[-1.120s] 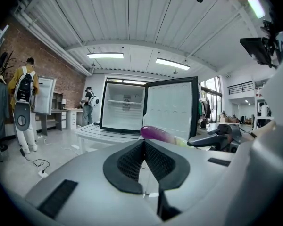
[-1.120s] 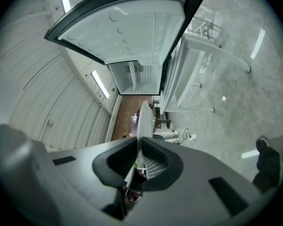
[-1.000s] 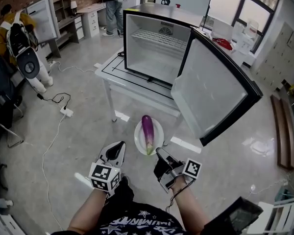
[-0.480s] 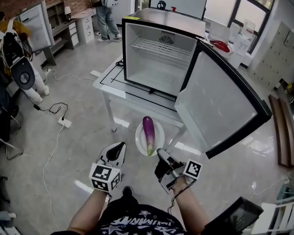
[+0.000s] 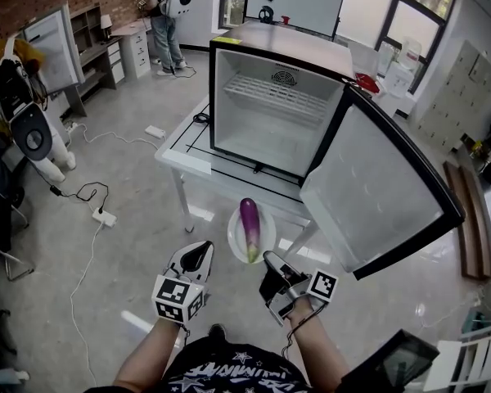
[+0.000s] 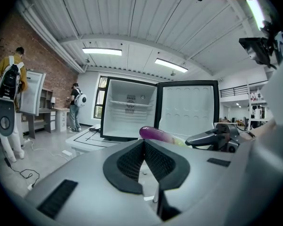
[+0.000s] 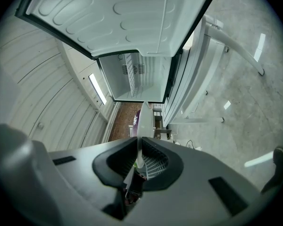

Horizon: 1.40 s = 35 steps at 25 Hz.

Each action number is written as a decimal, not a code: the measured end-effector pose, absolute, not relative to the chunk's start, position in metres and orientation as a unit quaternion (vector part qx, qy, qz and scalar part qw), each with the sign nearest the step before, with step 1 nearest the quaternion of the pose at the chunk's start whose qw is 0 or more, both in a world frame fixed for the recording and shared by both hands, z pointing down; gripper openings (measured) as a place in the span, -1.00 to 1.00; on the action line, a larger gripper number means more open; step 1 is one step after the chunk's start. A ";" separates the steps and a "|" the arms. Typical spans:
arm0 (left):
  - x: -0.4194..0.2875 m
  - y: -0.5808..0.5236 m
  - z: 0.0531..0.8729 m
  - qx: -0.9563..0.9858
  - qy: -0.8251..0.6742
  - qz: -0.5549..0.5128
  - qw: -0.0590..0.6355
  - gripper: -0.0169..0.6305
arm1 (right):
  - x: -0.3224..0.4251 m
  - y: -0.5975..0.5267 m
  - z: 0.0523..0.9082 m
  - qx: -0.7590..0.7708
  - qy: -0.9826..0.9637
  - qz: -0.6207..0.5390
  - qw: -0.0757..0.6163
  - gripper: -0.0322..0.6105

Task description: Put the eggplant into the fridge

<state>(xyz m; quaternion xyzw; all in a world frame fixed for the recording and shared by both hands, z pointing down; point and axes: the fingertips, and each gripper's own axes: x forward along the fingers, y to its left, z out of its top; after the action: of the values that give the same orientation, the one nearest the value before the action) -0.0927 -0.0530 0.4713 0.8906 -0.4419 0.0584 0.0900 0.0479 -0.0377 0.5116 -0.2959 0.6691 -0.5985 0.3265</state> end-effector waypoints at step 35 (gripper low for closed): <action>-0.129 -0.199 0.488 0.884 -0.450 0.065 0.107 -0.92 | 0.004 -0.202 0.526 -0.282 0.665 -0.612 0.321 -0.82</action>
<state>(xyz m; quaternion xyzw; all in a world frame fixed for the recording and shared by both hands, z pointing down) -0.1288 -0.1989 0.4879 0.8844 -0.4495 0.0652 0.1072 0.0039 -0.2025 0.5263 -0.2822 0.6652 -0.6122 0.3212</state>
